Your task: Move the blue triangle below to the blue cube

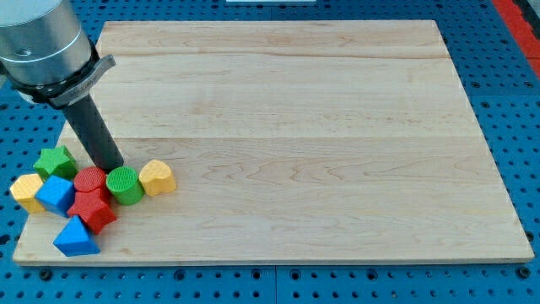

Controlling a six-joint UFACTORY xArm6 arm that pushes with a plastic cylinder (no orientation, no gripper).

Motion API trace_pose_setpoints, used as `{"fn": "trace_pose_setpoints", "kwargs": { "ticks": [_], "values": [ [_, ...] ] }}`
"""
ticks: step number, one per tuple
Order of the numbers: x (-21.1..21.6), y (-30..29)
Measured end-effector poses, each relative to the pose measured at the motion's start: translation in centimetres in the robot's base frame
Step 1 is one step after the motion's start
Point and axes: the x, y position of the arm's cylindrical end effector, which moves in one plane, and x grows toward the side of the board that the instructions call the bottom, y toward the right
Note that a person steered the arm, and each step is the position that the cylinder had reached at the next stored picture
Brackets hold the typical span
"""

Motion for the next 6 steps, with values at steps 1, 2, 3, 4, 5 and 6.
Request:
{"fn": "trace_pose_setpoints", "kwargs": {
  "ticks": [1,2,3,4,5,6],
  "values": [
    [-3.1,2.9],
    [-7.9,0.7],
    [-9.7,-3.8],
    [-5.1,-9.0],
    [-3.7,-9.7],
    [-10.0,-8.4]
  ]
}}
